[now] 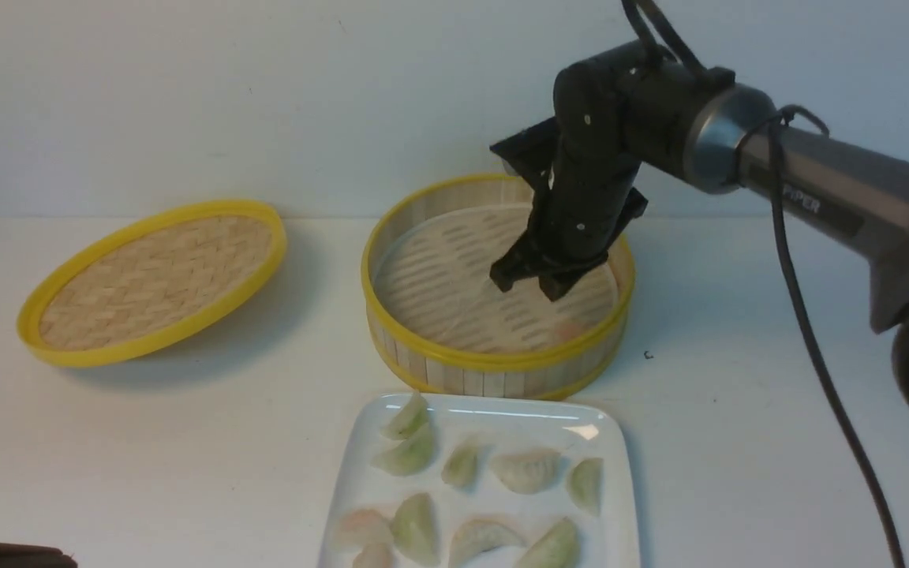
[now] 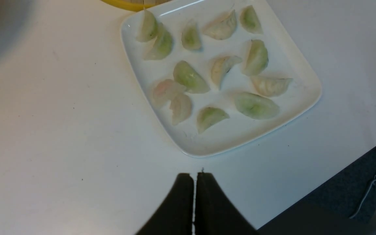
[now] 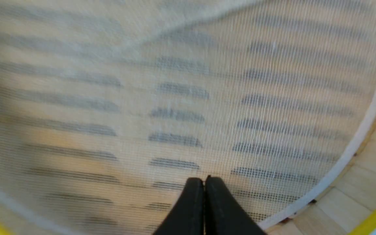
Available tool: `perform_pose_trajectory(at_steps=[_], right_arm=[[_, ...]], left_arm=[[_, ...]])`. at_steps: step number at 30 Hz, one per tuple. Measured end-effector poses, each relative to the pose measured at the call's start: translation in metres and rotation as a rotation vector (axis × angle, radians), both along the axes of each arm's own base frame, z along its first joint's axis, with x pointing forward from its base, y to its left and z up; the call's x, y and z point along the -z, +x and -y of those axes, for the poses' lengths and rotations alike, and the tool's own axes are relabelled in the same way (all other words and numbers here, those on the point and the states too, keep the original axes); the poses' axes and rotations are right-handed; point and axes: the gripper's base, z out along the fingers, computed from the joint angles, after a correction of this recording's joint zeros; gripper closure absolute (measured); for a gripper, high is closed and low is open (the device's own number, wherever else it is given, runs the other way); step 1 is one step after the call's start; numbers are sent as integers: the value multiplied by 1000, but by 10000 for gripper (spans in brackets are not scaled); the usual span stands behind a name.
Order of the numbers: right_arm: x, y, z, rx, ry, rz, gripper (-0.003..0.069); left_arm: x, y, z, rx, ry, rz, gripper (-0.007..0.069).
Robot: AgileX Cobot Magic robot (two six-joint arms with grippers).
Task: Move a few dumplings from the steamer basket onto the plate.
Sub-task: Use the right arm to grab a dumpling from inside the steamer
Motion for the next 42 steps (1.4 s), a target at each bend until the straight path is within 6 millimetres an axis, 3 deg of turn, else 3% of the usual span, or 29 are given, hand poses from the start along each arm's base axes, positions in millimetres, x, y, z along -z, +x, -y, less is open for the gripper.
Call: perform_pose_trajectory(at_steps=[5,10,12,15,20,26,31,37,42], right_arm=[[-57,-14,6,1,72,95,673],[-80,-21,10,1,94,136,671],[-77,-20,10,0,90,129,662],[-52,-12,4,-4,72,78,596],[0,0,-3,-4,20,-16,385],[27,5,-4,6,-13,-59,169],[34,4,-4,17,-20,-78,120],[56,-3,2,18,-72,-133,116],[56,-2,3,15,-82,-123,125]], left_arm=[[0,0,0,-2,5,2,631],[0,1,-1,-6,14,8,631],[0,1,-1,-7,16,9,631],[0,1,-1,-7,17,9,631],[0,1,-2,-9,22,12,631],[1,2,-4,-26,41,20,631],[1,3,-5,-42,39,16,631],[1,3,-5,-44,38,15,631],[1,3,-5,-46,35,17,631]])
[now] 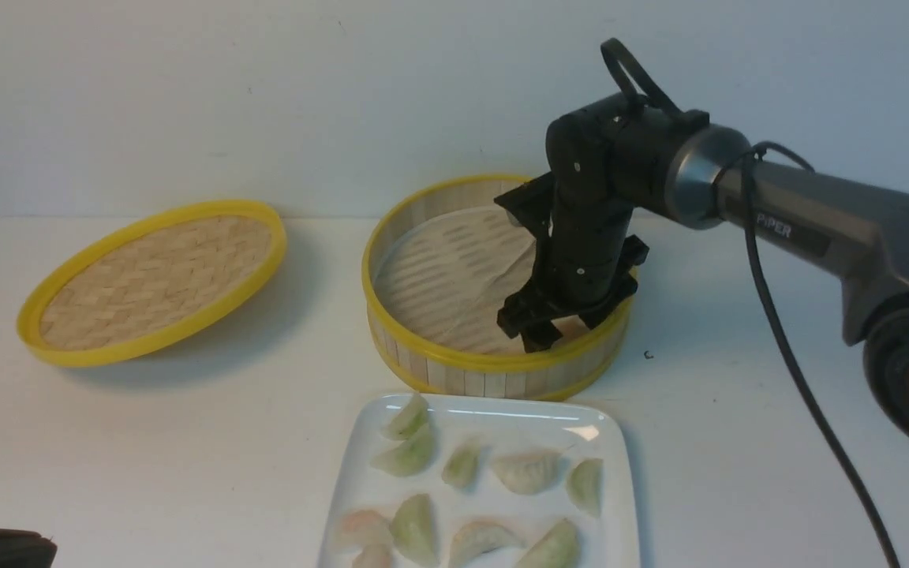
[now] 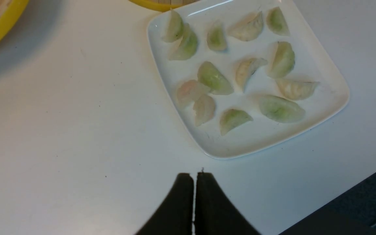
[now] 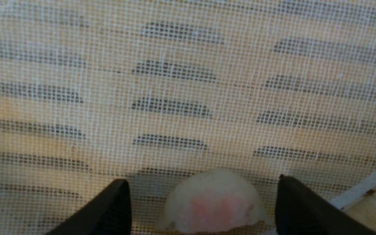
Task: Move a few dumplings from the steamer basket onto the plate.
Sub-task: Use the right arm to grab a dumpling from inside the steamer, then use the right arm to put the dumpling into the plate
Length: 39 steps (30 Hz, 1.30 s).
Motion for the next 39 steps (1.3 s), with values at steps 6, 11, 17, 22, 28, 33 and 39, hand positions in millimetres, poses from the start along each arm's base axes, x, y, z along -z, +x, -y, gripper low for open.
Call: perform_pose_trajectory(at_steps=[6,11,17,22,28,33,39], right_arm=[[1,-1,0,-2,-4,-7,322],[-3,1,-1,-13,1,5,318],[-30,8,-6,-12,55,77,318],[-71,-1,-4,4,126,133,318],[-130,-37,-5,8,313,136,318],[-118,-83,-21,-68,306,19,318],[-63,-119,-43,-155,203,-147,318]], left_arm=[[0,0,0,0,-1,2,631],[0,0,0,-1,-1,2,631],[0,0,0,-1,0,3,631],[0,0,0,-1,1,3,631],[0,1,-1,-4,7,7,631],[-1,2,-2,-11,19,23,631],[-3,4,-2,-20,16,59,631]])
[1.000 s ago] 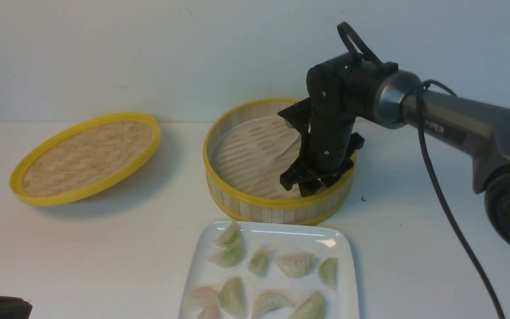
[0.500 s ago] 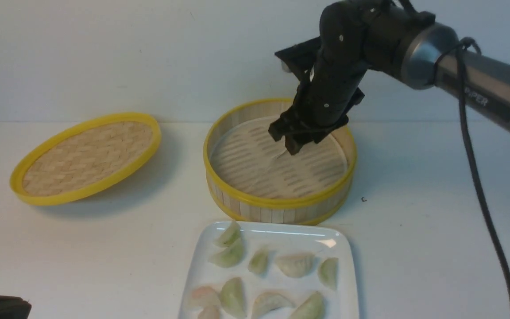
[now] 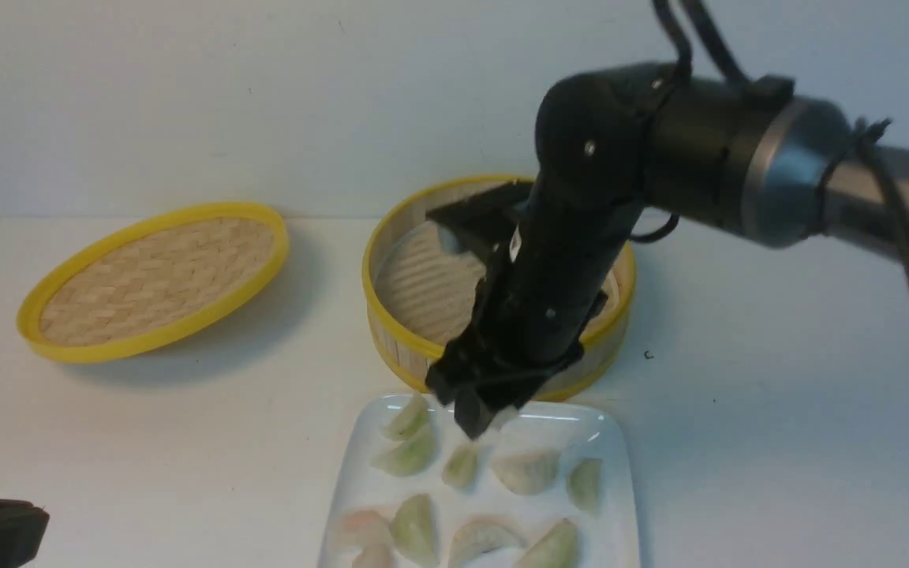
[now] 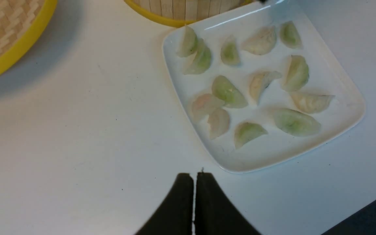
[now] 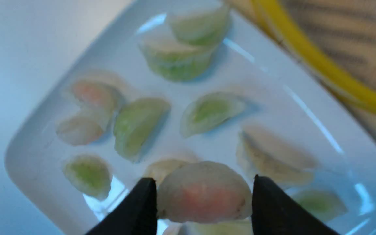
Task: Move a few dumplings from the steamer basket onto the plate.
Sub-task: Use the right arm to put the dumpling into the plate
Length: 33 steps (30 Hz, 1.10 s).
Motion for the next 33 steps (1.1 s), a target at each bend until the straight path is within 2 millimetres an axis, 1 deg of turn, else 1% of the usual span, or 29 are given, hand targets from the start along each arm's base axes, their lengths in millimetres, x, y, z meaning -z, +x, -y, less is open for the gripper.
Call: perform_pose_trajectory(at_steps=[2,5,9,11,16,22,29,33], right_arm=[[18,-7,-6,-26,-35,-42,318],[39,-13,-17,-51,-65,-79,318],[58,-13,-24,-62,-81,-93,318],[61,-12,-25,-59,-77,-92,318],[60,-6,-30,-47,-37,-27,318],[63,-4,-29,-55,-49,-2,318],[65,-5,-27,-64,-72,-16,305],[66,-8,-23,-78,-116,-50,296]], left_arm=[[-1,1,0,-2,-4,12,631],[-1,1,0,-2,-5,15,631],[-1,1,0,-2,-5,15,631],[-1,1,0,-2,-5,15,631],[-1,1,0,-2,-4,15,631],[-1,1,0,-2,-4,14,631],[-1,1,0,-2,-3,14,631],[-1,1,0,-2,-3,14,631]])
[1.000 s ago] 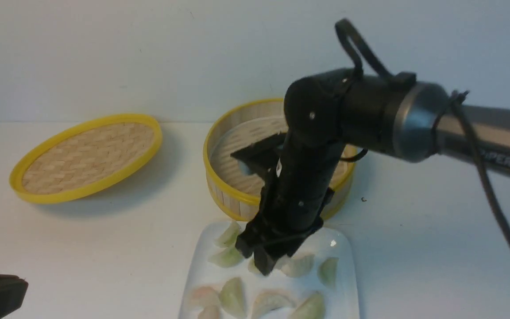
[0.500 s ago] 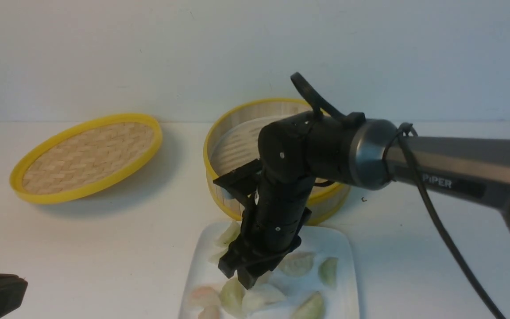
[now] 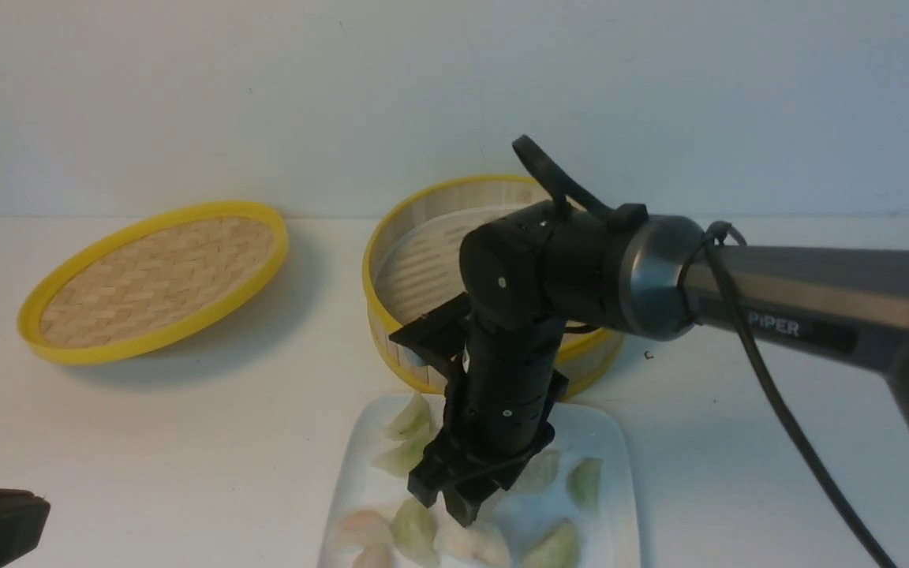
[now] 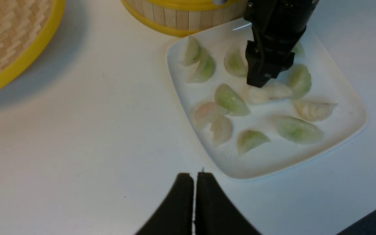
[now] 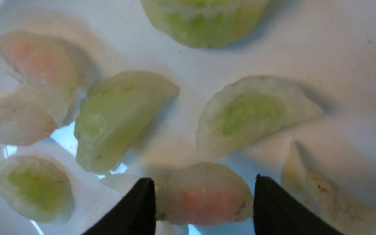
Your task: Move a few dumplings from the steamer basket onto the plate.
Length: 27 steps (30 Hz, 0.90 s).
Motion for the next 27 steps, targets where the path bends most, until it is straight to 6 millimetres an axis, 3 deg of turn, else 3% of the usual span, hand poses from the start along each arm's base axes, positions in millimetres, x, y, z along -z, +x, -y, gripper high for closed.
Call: perform_pose_trajectory(at_steps=[10,17,21,24,26,27], right_arm=[[0,1,0,59,0,7,273],[0,5,-1,71,6,40,157],[-2,6,1,59,-16,51,133],[-17,8,3,51,-38,78,184],[-41,8,6,54,-17,132,272],[-63,6,9,58,11,179,341]], left_arm=[[1,0,0,1,4,-7,631],[1,-1,-1,1,10,-18,631],[2,-1,-1,2,12,-22,631],[2,-1,-1,2,12,-22,631],[2,-1,-1,2,13,-23,631],[2,-1,-1,2,13,-23,631]])
